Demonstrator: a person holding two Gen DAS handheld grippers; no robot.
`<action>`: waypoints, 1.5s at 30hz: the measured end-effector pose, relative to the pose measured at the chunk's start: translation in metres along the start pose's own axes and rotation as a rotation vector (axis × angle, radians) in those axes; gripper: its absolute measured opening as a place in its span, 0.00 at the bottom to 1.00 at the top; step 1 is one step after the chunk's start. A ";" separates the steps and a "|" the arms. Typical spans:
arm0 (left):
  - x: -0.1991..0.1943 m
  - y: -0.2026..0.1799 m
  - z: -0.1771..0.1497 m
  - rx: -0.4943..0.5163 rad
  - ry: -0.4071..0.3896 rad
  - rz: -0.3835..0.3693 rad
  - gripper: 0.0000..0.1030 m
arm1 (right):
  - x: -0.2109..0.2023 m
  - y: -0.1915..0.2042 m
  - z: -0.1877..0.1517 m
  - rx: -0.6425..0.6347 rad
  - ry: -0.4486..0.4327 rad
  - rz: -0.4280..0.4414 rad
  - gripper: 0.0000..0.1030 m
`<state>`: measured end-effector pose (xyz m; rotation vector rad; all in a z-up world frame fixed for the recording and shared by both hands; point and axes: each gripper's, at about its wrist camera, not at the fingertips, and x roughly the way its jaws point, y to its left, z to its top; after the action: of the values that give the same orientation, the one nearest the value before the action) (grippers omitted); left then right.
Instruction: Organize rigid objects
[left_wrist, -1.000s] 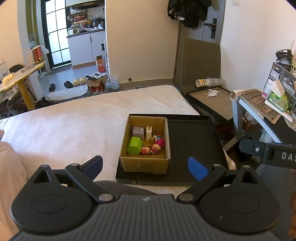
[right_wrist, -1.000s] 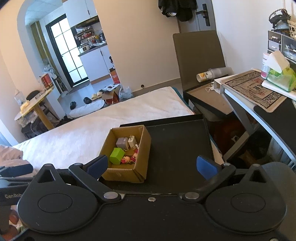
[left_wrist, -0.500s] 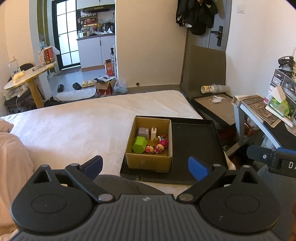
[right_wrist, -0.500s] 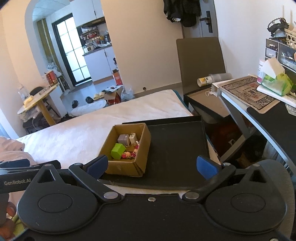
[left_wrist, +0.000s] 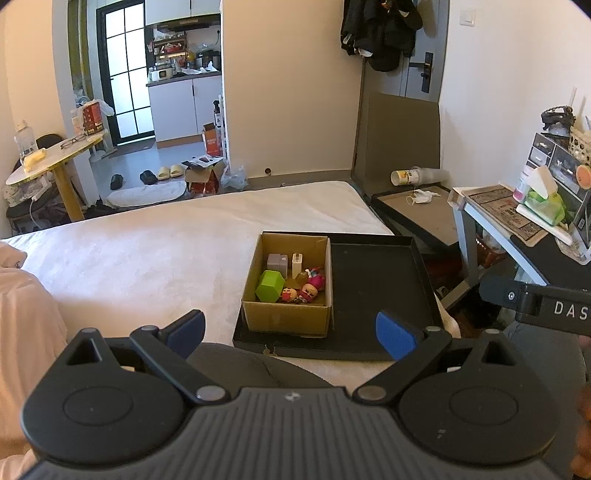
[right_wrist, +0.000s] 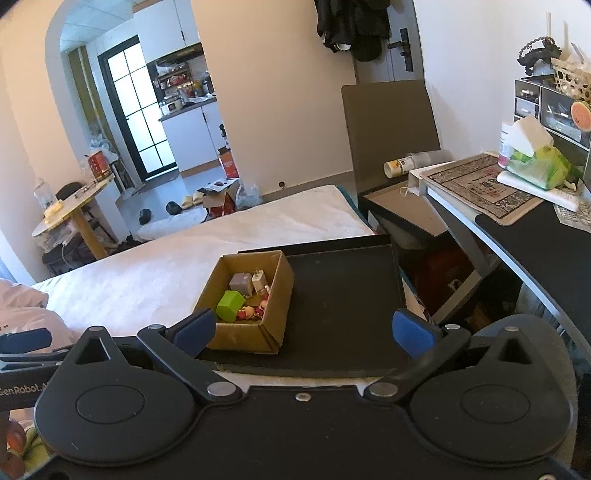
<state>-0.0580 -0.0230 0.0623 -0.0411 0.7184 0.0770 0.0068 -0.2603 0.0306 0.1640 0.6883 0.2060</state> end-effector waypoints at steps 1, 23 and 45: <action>0.000 0.000 0.000 0.000 -0.001 0.000 0.95 | 0.000 0.000 0.000 0.000 -0.001 -0.003 1.00; 0.002 0.002 -0.001 0.000 0.009 -0.001 0.95 | 0.002 0.001 -0.002 -0.020 0.007 -0.038 1.00; 0.001 0.005 -0.001 -0.015 0.010 -0.002 0.95 | 0.001 0.012 -0.002 -0.042 0.016 -0.043 1.00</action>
<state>-0.0581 -0.0179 0.0606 -0.0563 0.7276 0.0803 0.0046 -0.2488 0.0311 0.1075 0.7025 0.1807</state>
